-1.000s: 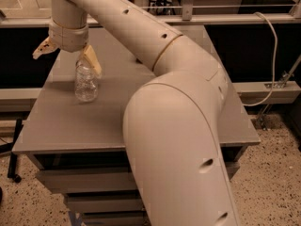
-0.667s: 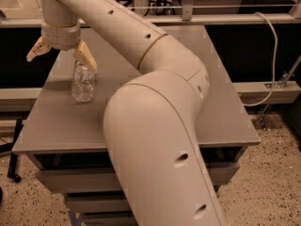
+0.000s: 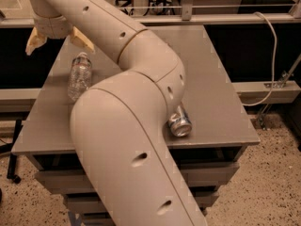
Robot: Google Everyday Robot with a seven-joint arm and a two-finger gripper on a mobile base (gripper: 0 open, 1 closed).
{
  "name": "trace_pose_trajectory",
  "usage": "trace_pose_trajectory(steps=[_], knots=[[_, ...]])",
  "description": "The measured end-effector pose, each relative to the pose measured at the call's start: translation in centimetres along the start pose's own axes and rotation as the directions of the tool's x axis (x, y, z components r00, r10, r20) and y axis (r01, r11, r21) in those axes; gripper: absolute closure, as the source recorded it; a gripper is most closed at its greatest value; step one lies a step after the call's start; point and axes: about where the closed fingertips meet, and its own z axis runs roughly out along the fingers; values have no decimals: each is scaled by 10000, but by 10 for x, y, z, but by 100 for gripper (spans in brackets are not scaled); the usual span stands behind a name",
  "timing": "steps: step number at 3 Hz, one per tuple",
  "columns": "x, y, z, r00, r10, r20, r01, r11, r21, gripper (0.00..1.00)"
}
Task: Place water bottle upright
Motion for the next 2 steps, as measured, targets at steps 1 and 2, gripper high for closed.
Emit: trace_pose_trajectory(steps=[1,2], knots=[[26,16,-5,9981,90,-610,-117,9989,-452,0],[45,35,-14,9929,370,-1129,-456,9961,-752,0]])
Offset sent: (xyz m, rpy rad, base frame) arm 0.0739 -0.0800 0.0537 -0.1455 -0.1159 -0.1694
